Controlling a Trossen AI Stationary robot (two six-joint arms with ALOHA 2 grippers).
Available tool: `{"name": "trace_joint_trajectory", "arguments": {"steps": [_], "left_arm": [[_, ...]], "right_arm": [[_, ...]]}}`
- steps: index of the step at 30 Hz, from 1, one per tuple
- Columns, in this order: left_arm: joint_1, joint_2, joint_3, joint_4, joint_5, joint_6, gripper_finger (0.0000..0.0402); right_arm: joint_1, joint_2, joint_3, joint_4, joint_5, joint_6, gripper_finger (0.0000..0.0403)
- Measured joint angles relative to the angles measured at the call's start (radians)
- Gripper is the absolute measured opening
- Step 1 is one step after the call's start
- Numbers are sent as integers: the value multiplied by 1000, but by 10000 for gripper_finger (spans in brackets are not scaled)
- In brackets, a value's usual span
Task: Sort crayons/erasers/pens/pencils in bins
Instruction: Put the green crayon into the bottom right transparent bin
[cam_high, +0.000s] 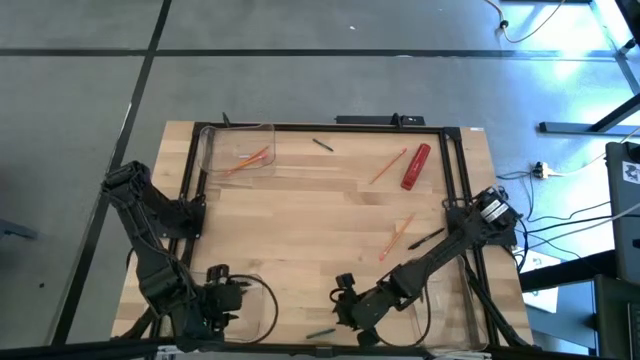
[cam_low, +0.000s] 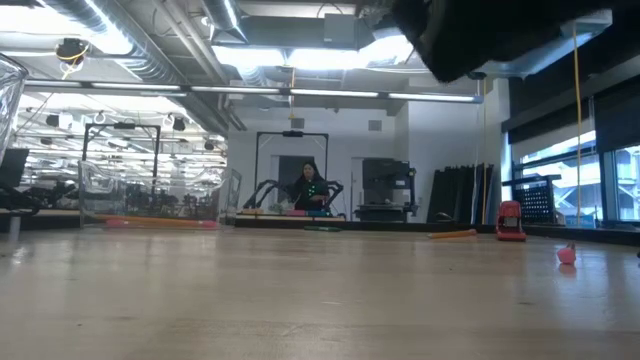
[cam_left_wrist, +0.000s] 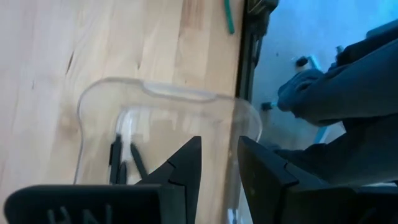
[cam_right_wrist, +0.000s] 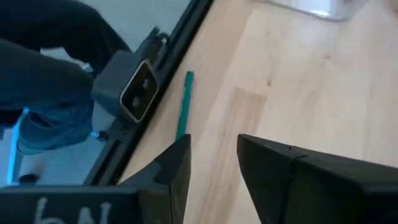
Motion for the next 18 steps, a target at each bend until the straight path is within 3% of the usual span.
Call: {"name": "trace_joint_trajectory", "arguments": {"steps": [6,18], "left_arm": [[21,0,0,39,-15,73,96],[32,0,0,40,-15,75,96]], "right_arm": [[0,59,0,34,-20,-12,133],[11,173,0,202,-52,-12,133]]}}
